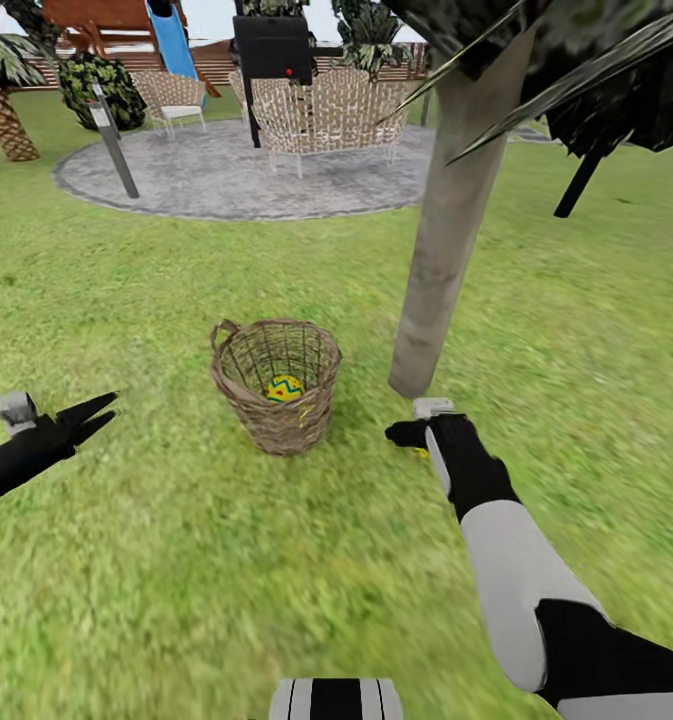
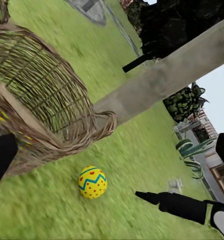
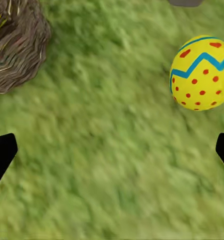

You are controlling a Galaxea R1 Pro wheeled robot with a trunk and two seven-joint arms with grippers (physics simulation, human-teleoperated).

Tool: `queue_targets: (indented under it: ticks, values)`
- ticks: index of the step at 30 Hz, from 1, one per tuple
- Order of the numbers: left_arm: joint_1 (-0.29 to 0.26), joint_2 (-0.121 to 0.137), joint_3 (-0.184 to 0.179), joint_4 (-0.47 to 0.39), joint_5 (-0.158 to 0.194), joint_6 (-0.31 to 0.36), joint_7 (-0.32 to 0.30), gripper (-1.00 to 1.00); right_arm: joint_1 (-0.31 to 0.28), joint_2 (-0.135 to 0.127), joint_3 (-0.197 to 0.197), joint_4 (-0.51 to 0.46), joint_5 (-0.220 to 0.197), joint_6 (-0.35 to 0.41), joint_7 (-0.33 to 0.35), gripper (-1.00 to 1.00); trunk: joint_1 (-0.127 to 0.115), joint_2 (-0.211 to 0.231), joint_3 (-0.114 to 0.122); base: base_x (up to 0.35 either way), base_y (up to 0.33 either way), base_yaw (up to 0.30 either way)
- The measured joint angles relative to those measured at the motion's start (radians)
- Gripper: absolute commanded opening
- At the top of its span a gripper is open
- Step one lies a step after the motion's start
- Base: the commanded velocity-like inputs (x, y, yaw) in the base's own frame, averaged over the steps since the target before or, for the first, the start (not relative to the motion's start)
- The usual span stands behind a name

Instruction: Take the three Easter eggs out of the wicker basket on the lawn in the garden, then place them on the lawn next to a single tree (choose any tree) so that all three eggs are next to the same tree and none are left in the basket.

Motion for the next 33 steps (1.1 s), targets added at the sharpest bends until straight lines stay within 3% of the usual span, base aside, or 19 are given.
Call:
queue_targets:
  ticks: [3,4,6,8,10,14,17,33]
  values:
    - [0.000,-0.003,0.002,0.004,0.000,0.001,0.001,1.00,0.073,0.001,0.000,-0.183,-0.001,0.005,0.001,1.00,0.000,0.000,0.001,0.000,0.000,0.292]
    - [0.000,-0.004,0.003,0.008,0.000,0.000,0.002,1.00,0.117,0.001,0.000,-0.277,-0.018,0.005,0.001,1.00,0.000,0.000,0.001,0.000,0.000,0.292]
    - [0.000,-0.005,0.003,0.010,0.000,0.000,0.002,1.00,0.161,0.001,0.000,-0.372,-0.057,0.005,0.001,1.00,0.000,0.000,0.001,0.000,0.000,0.195]
    - [0.000,-0.007,0.002,0.011,0.000,0.000,0.002,1.00,0.226,-0.001,0.002,-0.488,-0.118,0.005,0.001,1.00,0.000,0.000,0.001,0.000,0.000,0.056]
    - [0.000,-0.008,0.001,0.012,0.000,-0.001,0.003,1.00,0.257,-0.002,0.003,-0.531,-0.136,0.003,0.001,1.00,0.000,0.000,0.001,0.000,0.000,0.021]
    - [0.000,-0.009,-0.001,0.013,0.000,-0.002,0.003,1.00,0.277,-0.003,0.015,-0.561,-0.146,0.004,0.000,1.00,0.000,0.000,0.002,0.099,0.028,0.005]
    - [0.000,-0.014,-0.003,0.013,0.002,-0.002,0.004,1.00,0.280,-0.004,0.051,-0.566,-0.148,0.005,0.000,1.00,0.000,0.000,0.002,0.271,0.136,0.000]
    - [0.000,-0.026,-0.005,0.014,0.001,-0.002,0.005,1.00,0.282,-0.001,0.057,-0.600,-0.150,0.005,0.001,1.00,0.000,0.000,0.002,0.255,0.239,0.000]
